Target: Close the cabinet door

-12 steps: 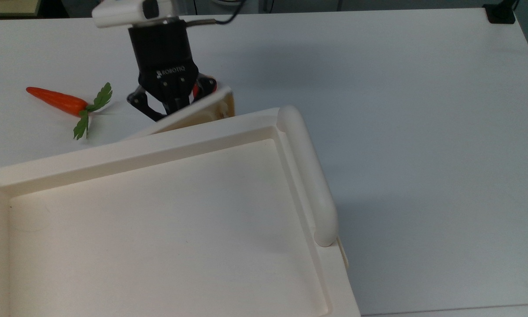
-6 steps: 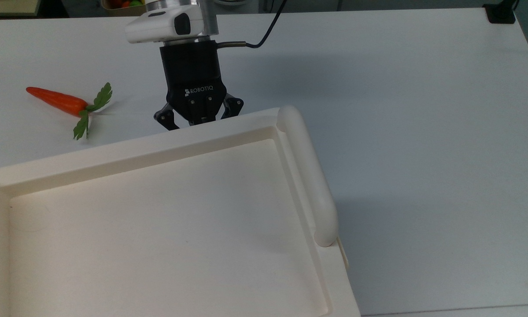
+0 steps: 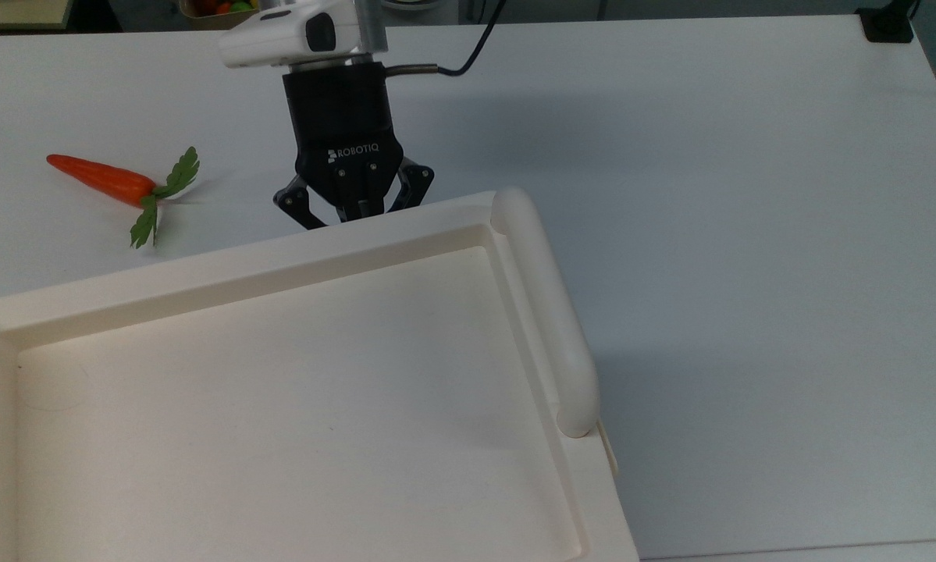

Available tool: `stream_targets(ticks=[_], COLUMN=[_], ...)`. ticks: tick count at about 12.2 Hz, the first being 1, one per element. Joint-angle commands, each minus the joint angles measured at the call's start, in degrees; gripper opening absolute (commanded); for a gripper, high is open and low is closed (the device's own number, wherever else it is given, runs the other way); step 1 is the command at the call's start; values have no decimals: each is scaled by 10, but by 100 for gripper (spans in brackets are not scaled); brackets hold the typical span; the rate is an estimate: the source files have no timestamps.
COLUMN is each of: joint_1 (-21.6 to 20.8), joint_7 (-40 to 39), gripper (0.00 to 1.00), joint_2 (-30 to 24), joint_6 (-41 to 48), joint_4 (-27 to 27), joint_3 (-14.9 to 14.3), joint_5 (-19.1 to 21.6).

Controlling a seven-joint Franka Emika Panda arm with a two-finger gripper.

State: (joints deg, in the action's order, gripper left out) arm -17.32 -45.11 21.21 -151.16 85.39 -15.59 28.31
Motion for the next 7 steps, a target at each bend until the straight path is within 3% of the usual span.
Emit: stream_targets(ticks=[1, 2, 3, 4, 5, 7], joint_1=[39, 47, 67, 77, 90, 105], joint_7=[66, 94, 162, 230, 263, 294], gripper=[12, 14, 16, 24, 32, 35], joint_2=[-85, -102, -124, -138, -144, -151], joint_6=[188, 247, 333, 404, 449, 522], joint_4=[23, 22, 19, 18, 18, 23], joint_3=[5, 5, 6, 7, 7, 7], joint_5=[-14, -50, -117, -154, -157, -164])
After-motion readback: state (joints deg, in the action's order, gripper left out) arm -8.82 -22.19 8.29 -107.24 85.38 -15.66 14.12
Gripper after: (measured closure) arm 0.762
